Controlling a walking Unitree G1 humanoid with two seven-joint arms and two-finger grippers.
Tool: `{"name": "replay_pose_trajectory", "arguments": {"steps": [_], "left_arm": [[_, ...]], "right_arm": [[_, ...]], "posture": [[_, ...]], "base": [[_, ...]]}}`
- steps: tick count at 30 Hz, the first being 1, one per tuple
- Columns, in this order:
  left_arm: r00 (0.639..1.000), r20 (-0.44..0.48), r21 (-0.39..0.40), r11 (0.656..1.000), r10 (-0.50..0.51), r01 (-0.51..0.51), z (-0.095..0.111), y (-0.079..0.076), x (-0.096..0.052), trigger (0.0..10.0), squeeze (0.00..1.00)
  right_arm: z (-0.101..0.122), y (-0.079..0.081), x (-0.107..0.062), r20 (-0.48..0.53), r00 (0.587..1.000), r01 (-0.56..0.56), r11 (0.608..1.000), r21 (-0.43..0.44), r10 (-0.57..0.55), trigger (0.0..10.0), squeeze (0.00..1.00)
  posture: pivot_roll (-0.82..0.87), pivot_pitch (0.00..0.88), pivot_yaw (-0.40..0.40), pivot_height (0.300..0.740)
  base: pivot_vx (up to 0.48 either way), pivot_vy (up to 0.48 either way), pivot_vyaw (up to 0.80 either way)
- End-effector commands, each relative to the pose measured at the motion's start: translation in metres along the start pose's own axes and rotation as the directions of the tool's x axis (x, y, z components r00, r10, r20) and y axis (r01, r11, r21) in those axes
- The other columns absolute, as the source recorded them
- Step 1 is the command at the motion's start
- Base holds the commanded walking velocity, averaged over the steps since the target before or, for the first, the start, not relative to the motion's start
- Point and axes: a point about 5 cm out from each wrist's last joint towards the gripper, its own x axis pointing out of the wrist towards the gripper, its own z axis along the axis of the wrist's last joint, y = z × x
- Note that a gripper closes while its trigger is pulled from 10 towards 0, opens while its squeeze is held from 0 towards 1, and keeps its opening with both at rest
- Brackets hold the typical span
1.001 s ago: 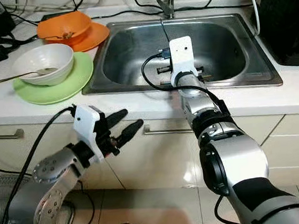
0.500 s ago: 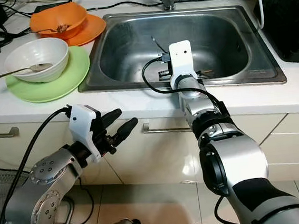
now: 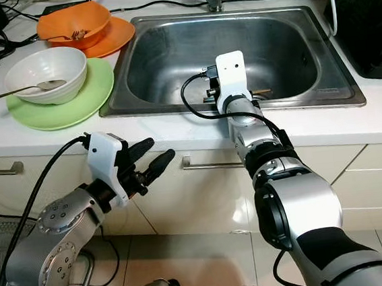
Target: Kitchen organization
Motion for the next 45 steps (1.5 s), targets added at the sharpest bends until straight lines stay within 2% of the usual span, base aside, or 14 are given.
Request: {"name": "replay_pose_trajectory", "arguments": {"steps": [1,4,10,14,18,24,28,29,32,34,35,36,38,45], "left_arm": [[0.999,0.023,0.018,0.999,0.031,-0.032,0.005,0.006,-0.001,10.0,0.0],[0.997,0.043,0.029,0.998,0.06,-0.061,0.007,0.009,0.001,10.0,0.0],[0.972,0.138,0.068,0.977,0.192,-0.202,0.021,0.029,0.011,10.0,0.0],[0.937,0.224,0.092,0.951,0.269,-0.295,0.033,0.038,0.013,10.0,0.0],[0.896,0.275,0.153,0.904,0.35,-0.4,0.032,0.052,0.013,10.0,0.0],[0.859,0.28,0.138,0.867,0.429,-0.478,0.022,0.067,0.01,10.0,0.0],[0.776,0.371,0.134,0.797,0.51,-0.588,0.038,0.091,-0.007,10.0,0.0],[0.776,0.371,0.134,0.797,0.51,-0.588,0.038,0.091,-0.007,10.0,0.0],[0.725,0.411,0.157,0.741,0.552,-0.653,0.046,0.107,-0.023,10.0,0.0],[0.72,0.414,0.161,0.734,0.557,-0.66,0.046,0.109,-0.024,10.0,0.0],[0.718,0.415,0.162,0.73,0.559,-0.663,0.046,0.11,-0.025,10.0,0.2],[0.707,0.421,0.157,0.722,0.569,-0.674,0.046,0.113,-0.028,10.0,1.0],[0.663,0.444,0.135,0.686,0.603,-0.715,0.049,0.123,-0.041,10.0,1.0],[0.618,0.463,0.115,0.648,0.636,-0.753,0.053,0.135,-0.055,10.0,1.0]], "right_arm": [[0.012,0.002,0.002,0.051,0.999,-0.008,1.0,0.007,0.008,10.0,0.0],[0.017,0.002,0.002,0.082,0.997,-0.01,0.999,0.032,0.007,10.0,0.0],[0.04,0.008,0.001,0.255,0.965,-0.068,0.997,0.043,0.055,10.0,0.0],[0.046,0.007,-0.004,0.347,0.936,-0.075,0.997,0.032,0.06,10.0,0.0],[0.034,0.013,-0.012,0.388,0.918,-0.107,0.993,0.057,0.076,10.0,0.0],[-0.001,0.021,-0.022,0.32,0.946,-0.096,0.991,0.095,0.06,10.0,0.0],[-0.016,0.026,-0.031,0.316,0.948,-0.079,0.982,0.169,0.022,10.0,0.0],[-0.016,0.026,-0.031,0.316,0.948,-0.079,0.982,0.169,0.022,10.0,0.0],[-0.024,0.029,-0.035,0.303,0.953,-0.071,0.979,0.192,0.01,10.0,0.0],[-0.024,0.03,-0.035,0.301,0.954,-0.072,0.979,0.191,0.011,10.0,0.0],[-0.024,0.03,-0.035,0.3,0.954,-0.073,0.979,0.19,0.012,10.0,0.0],[-0.024,0.03,-0.035,0.3,0.954,-0.072,0.98,0.188,0.012,10.0,0.0],[-0.023,0.029,-0.035,0.305,0.952,-0.066,0.981,0.18,0.008,10.0,0.0],[-0.021,0.028,-0.035,0.308,0.951,-0.059,0.982,0.179,0.001,10.0,0.0]], "posture": [[0.34,0.114,0.033,0.74],[0.34,0.107,0.034,0.74],[0.3,0.076,0.032,0.74],[0.28,0.052,0.036,0.74],[0.26,0.026,0.04,0.74],[0.25,0.001,0.041,0.74],[0.25,0.002,0.041,0.74],[0.25,0.002,0.041,0.74],[0.25,0.002,0.047,0.74],[0.25,0.002,0.047,0.74],[0.25,0.002,0.047,0.74],[0.26,0.004,0.049,0.74],[0.26,0.006,0.05,0.74],[0.27,0.012,0.047,0.74]], "base": [[0.0,0.0,0.0],[0.0,0.0,0.0],[0.0,0.0,0.0],[0.0,0.0,0.0],[0.0,0.0,0.0],[0.0,0.0,0.0],[0.0,0.0,0.0],[0.0,0.0,0.0],[0.0,0.0,0.0],[0.0,0.0,0.0],[0.0,0.0,0.0],[0.0,0.0,0.0],[0.0,0.0,0.0],[0.0,0.0,0.0]]}}
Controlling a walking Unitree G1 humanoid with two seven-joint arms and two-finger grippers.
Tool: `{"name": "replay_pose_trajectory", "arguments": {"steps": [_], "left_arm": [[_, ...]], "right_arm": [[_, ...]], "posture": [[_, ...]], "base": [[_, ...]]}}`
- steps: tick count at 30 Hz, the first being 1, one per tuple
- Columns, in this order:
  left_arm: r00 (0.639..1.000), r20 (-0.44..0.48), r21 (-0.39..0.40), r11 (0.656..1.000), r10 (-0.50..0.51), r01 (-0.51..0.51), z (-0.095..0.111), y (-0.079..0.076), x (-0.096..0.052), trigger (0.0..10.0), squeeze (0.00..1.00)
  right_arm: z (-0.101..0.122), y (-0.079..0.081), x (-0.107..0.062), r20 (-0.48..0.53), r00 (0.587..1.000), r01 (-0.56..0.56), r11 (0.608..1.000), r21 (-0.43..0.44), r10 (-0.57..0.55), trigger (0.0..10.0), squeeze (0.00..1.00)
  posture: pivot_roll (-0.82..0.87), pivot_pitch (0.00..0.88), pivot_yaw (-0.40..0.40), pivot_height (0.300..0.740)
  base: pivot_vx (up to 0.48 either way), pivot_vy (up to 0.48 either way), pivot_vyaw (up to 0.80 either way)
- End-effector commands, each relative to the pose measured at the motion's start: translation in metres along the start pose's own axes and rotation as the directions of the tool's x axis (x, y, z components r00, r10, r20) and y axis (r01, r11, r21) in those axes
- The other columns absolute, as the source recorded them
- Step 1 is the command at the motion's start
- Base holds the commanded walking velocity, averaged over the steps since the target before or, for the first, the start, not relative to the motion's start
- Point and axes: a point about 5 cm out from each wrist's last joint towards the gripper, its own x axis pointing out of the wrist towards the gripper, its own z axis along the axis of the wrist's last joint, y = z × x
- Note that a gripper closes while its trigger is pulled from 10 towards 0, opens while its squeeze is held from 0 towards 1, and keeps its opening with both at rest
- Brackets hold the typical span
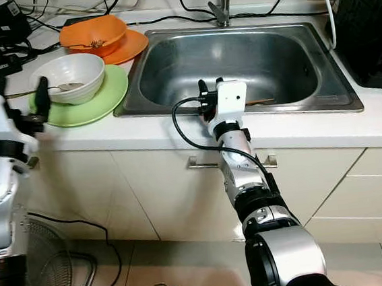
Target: Kitchen organization
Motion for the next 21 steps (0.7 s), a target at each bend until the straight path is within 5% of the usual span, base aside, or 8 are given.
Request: {"name": "replay_pose_trajectory", "arguments": {"steps": [1,3,5,12,21], "left_arm": [[0.999,-0.003,-0.003,0.999,0.039,-0.039,-0.001,0.012,0.0,10.0,1.0],[0.999,-0.004,-0.003,0.999,0.049,-0.049,-0.001,0.014,0.001,10.0,1.0],[0.998,-0.011,-0.011,0.998,0.068,-0.068,-0.003,0.019,0.002,10.0,0.0],[0.989,-0.071,-0.007,0.991,0.131,-0.132,-0.016,0.035,0.008,10.0,0.0],[0.989,-0.132,0.007,0.998,0.067,-0.066,-0.026,0.027,0.019,10.0,0.0]], "right_arm": [[0.0,0.001,-0.001,0.0,1.0,-0.004,1.0,-0.011,0.004,10.0,0.0],[0.0,0.001,-0.001,0.001,1.0,-0.005,1.0,-0.013,0.005,10.0,0.0],[0.0,0.002,-0.002,0.001,1.0,-0.004,1.0,-0.012,0.004,10.0,0.0],[-0.001,0.002,-0.003,-0.002,1.0,0.003,1.0,-0.01,-0.003,10.0,0.0],[-0.001,0.001,-0.002,-0.005,1.0,0.018,1.0,-0.013,-0.018,10.0,0.0]], "posture": [[0.27,0.013,0.047,0.74],[0.27,0.015,0.047,0.74],[0.27,0.018,0.048,0.74],[0.27,0.016,0.048,0.74],[0.26,0.022,0.054,0.74]], "base": [[0.0,0.0,0.0],[0.0,0.0,0.0],[0.0,0.0,0.0],[0.0,0.0,0.0],[0.0,0.0,0.0]]}}
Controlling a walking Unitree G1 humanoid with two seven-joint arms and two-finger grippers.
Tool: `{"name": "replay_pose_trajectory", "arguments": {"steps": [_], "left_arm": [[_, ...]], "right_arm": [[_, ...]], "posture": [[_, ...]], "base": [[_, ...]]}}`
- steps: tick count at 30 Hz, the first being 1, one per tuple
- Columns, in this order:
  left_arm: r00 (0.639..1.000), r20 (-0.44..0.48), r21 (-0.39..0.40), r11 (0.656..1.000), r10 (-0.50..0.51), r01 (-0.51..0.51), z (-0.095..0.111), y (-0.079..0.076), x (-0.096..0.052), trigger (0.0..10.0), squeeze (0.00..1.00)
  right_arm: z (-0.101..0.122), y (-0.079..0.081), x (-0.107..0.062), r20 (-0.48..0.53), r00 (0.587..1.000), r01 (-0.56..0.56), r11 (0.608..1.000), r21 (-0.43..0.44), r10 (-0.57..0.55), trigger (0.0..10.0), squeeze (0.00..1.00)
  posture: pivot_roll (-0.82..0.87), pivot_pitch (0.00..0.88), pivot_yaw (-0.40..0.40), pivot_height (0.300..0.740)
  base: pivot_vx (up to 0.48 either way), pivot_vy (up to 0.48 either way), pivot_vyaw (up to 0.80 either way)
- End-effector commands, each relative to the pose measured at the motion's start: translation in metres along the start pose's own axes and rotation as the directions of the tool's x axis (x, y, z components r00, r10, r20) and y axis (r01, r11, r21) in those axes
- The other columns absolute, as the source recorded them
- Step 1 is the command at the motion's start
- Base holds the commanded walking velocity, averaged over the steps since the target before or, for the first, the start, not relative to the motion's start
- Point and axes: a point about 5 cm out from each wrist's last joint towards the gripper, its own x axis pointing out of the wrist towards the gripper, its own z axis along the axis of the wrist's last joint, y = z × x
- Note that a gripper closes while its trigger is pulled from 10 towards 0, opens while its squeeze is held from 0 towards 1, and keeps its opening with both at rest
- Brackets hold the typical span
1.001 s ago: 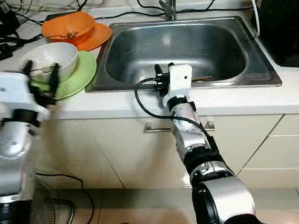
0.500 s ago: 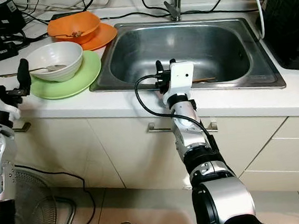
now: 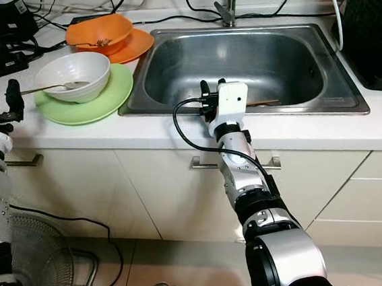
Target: Kitchen organization
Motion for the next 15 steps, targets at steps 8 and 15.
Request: {"name": "replay_pose_trajectory", "arguments": {"steps": [8,15], "left_arm": [[0.999,-0.018,-0.064,0.997,-0.039,0.038,0.002,-0.009,0.012,10.0,0.0],[0.999,0.007,-0.073,0.997,-0.034,0.034,0.01,-0.01,0.016,10.0,0.0]], "right_arm": [[0.005,-0.003,0.001,0.021,1.0,0.012,1.0,-0.014,-0.012,10.0,0.0],[0.004,-0.006,-0.001,0.022,1.0,0.021,1.0,-0.018,-0.021,10.0,0.0]], "posture": [[0.25,0.025,0.059,0.74],[0.24,0.028,0.062,0.74]], "base": [[0.0,0.0,0.0],[0.0,0.0,0.0]]}}
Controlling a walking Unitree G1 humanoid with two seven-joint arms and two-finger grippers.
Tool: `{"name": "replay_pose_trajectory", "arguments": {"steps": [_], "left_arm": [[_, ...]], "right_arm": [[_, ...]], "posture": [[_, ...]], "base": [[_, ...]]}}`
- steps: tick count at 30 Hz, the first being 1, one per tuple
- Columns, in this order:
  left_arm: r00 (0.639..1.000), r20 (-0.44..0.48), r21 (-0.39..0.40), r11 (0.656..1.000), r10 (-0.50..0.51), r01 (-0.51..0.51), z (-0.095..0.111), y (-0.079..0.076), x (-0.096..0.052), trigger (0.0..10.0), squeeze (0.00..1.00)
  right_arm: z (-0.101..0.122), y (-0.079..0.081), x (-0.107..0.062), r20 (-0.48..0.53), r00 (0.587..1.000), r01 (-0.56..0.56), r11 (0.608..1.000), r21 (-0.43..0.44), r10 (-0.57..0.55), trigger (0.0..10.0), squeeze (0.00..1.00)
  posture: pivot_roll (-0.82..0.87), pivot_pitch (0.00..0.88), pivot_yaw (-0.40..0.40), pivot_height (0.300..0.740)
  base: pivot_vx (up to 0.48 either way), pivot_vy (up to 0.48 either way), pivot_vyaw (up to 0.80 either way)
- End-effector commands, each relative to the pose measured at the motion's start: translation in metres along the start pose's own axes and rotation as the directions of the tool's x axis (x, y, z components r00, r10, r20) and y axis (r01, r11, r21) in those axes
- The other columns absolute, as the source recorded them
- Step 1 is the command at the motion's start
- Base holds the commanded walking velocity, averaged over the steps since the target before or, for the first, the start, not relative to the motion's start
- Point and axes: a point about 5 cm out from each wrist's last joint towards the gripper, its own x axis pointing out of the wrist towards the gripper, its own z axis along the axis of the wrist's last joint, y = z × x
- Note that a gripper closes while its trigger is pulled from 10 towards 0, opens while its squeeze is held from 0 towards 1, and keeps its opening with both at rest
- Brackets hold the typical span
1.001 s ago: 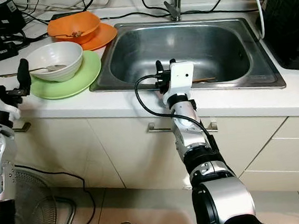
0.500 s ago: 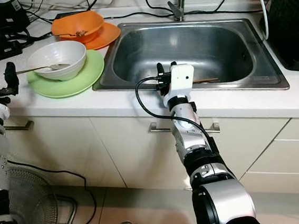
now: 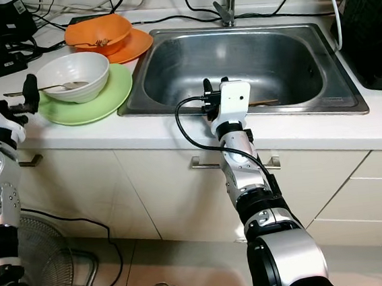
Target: Kitchen organization
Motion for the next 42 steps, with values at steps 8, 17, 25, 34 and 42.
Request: {"name": "replay_pose_trajectory", "arguments": {"steps": [8,17,25,34,42], "left_arm": [[1.0,-0.013,-0.01,1.0,0.014,-0.015,0.0,-0.001,0.004,10.0,0.0],[0.997,-0.056,-0.015,0.999,0.049,-0.05,-0.011,0.005,0.002,10.0,0.0],[0.993,-0.102,-0.028,0.998,0.06,-0.063,-0.022,0.004,0.003,10.0,0.0],[0.989,-0.145,-0.078,0.996,0.022,-0.034,-0.033,-0.009,0.007,10.0,0.0],[0.992,-0.123,-0.101,0.995,-0.002,-0.01,-0.03,-0.014,0.011,10.0,0.0]], "right_arm": [[0.0,-0.005,-0.003,0.002,1.0,0.012,1.0,-0.015,-0.012,10.0,0.0],[-0.001,-0.004,-0.004,0.001,1.0,0.009,1.0,-0.016,-0.009,10.0,0.0],[-0.001,-0.004,-0.004,0.0,1.0,0.01,1.0,-0.017,-0.01,10.0,0.0],[-0.001,-0.007,-0.005,-0.002,1.0,0.02,1.0,-0.022,-0.02,10.0,0.0],[-0.001,-0.008,-0.005,-0.004,1.0,0.026,0.999,-0.02,-0.026,10.0,0.0]], "posture": [[0.23,0.024,0.065,0.74],[0.23,0.016,0.062,0.74],[0.22,0.018,0.059,0.74],[0.21,0.02,0.058,0.74],[0.21,0.019,0.058,0.74]], "base": [[0.0,0.0,0.0],[0.0,0.0,0.0],[0.0,0.0,0.0],[0.0,0.0,0.0],[0.0,0.0,0.0]]}}
